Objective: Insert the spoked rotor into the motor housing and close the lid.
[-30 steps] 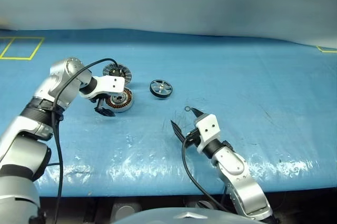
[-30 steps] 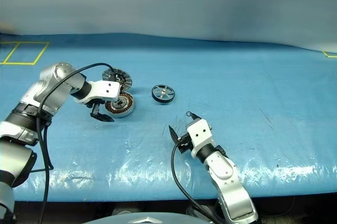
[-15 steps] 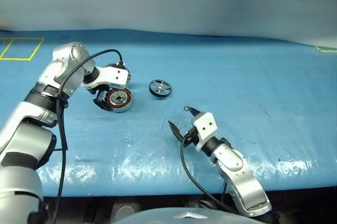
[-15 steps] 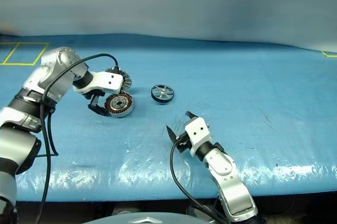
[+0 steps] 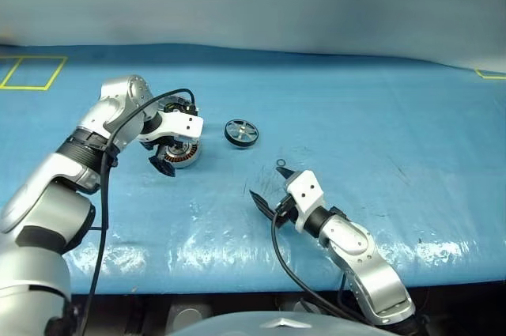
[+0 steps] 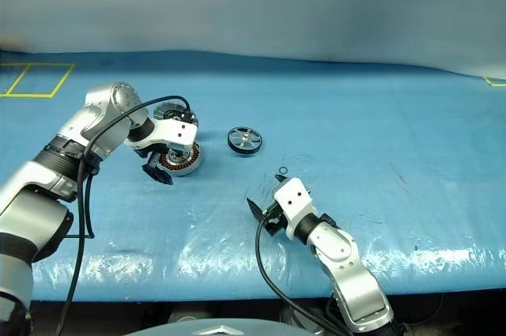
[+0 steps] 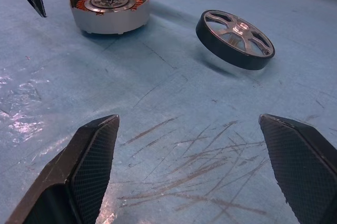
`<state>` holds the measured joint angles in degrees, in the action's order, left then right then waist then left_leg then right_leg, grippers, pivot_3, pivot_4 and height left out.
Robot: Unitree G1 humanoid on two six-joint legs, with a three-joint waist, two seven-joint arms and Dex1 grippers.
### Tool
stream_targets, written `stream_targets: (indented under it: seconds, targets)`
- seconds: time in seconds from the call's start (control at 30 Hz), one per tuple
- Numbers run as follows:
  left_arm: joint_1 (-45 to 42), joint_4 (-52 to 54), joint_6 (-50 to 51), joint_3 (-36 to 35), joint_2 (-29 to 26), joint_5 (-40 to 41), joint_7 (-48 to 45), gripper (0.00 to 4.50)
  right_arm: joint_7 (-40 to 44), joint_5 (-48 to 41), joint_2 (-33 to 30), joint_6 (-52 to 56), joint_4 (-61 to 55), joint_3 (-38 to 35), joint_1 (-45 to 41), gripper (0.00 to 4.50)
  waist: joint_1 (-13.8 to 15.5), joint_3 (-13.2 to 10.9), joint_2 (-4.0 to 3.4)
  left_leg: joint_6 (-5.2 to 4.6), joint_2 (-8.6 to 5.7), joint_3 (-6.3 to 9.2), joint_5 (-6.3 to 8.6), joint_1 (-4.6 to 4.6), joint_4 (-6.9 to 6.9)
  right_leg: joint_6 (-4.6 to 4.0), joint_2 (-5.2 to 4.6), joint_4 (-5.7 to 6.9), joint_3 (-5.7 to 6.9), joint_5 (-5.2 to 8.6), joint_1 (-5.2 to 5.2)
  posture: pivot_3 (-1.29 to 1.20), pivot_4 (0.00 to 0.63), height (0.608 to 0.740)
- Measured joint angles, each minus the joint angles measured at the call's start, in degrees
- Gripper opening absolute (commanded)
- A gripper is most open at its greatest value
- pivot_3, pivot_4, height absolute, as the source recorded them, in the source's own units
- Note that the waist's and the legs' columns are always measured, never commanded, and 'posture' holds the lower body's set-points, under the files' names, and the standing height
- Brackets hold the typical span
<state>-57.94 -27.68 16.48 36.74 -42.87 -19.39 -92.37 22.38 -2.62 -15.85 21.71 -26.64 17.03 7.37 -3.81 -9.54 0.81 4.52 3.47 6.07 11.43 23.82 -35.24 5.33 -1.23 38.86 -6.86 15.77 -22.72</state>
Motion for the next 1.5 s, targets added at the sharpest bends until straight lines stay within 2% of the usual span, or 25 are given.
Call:
stream_targets:
  seconds: [0.3,0.9,1.2,1.3,1.47,1.5]
  targets:
    - [-0.8,-3.5,-1.8,-0.9,2.2,-1.8,1.2,4.48,-1.8,0.2,0.8,0.1,-0.9,0.1,1.4,4.47,0.0,0.0,-0.01,-0.01,0.00,0.00,-0.01,-0.15,-0.16,0.04,0.00,0.06,0.00,-0.01,0.18,0.00,0.150,0.740]
    - [-0.5,-3.7,-2.9,-0.6,0.2,-3.0,0.1,4.48,-2.5,0.2,1.4,0.1,0.0,0.7,0.6,4.47,0.0,0.0,0.00,-0.01,0.00,0.02,-0.01,-0.04,-0.12,0.04,0.01,0.07,0.00,-0.01,0.09,0.00,0.150,0.740]
    - [1.6,-4.0,-2.8,-0.8,3.5,-4.5,4.3,4.48,-3.6,0.7,2.1,0.0,0.9,1.0,0.9,4.47,0.3,0.0,0.00,-0.01,0.00,0.02,-0.01,-0.09,-0.21,0.06,0.02,0.09,0.01,-0.02,0.15,0.00,0.150,0.740]
    - [1.7,-4.0,-2.5,-1.1,4.0,-4.7,4.6,3.93,-4.0,0.9,2.4,-0.1,0.9,1.1,0.9,4.50,0.4,0.0,0.00,-0.01,-0.01,0.03,-0.01,-0.06,-0.28,0.09,0.01,0.09,0.00,-0.04,0.18,0.00,0.150,0.740]
    - [1.6,-3.6,-0.2,-1.4,4.4,-5.0,4.4,2.26,-4.7,1.3,3.1,-0.4,1.1,1.1,1.0,4.50,0.2,0.0,0.00,-0.02,-0.01,0.02,-0.01,-0.06,-0.26,0.10,0.02,0.09,0.00,-0.05,0.16,0.00,0.150,0.740]
    - [1.6,-3.4,0.2,-1.4,4.4,-5.1,4.2,2.10,-4.8,1.3,3.1,-0.5,1.2,1.1,1.0,4.50,0.2,0.0,-0.01,-0.02,-0.01,0.02,-0.01,-0.07,-0.25,0.10,0.02,0.09,-0.01,-0.05,0.17,0.00,0.150,0.740]
